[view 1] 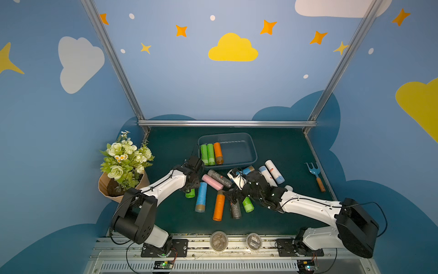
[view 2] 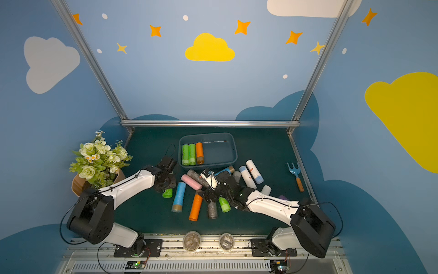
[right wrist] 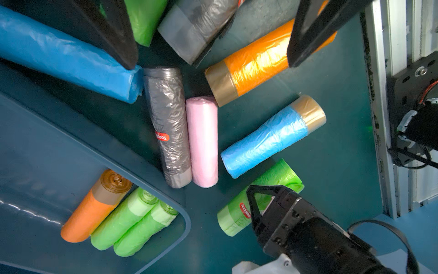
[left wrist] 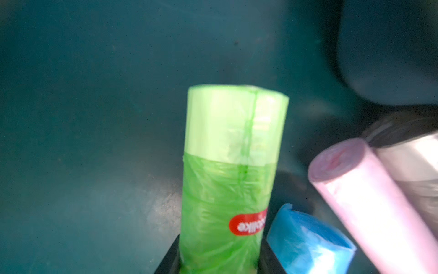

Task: Put the roll of trash bags into the storage box
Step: Pick up the roll of trash bags from the center of the board, then place the roll of trash bags in the storage box.

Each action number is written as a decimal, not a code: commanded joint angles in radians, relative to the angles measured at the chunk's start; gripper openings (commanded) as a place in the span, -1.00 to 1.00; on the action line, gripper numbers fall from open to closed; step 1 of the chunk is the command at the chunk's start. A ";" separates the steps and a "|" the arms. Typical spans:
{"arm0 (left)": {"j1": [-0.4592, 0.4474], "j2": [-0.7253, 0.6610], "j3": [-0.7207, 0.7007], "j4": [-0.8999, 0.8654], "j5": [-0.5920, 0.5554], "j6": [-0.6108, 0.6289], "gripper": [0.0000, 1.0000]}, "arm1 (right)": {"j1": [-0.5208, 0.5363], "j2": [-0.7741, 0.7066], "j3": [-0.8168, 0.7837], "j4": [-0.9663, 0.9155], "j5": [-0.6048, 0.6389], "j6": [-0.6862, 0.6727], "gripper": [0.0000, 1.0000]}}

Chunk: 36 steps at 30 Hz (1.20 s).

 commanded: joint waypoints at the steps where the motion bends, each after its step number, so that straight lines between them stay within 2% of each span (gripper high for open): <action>1: 0.004 -0.016 0.061 -0.039 -0.016 0.007 -0.18 | -0.034 -0.034 -0.009 0.007 -0.023 0.041 0.92; 12: -0.008 0.054 0.277 -0.078 0.041 0.005 -0.18 | -0.131 -0.086 -0.060 0.026 -0.059 0.099 0.92; 21: -0.042 0.250 0.520 -0.087 0.095 -0.013 -0.17 | -0.187 -0.082 -0.085 0.077 -0.132 0.163 0.92; 36: -0.078 0.544 0.888 -0.121 0.104 -0.067 -0.17 | -0.194 -0.068 -0.099 0.110 -0.130 0.162 0.92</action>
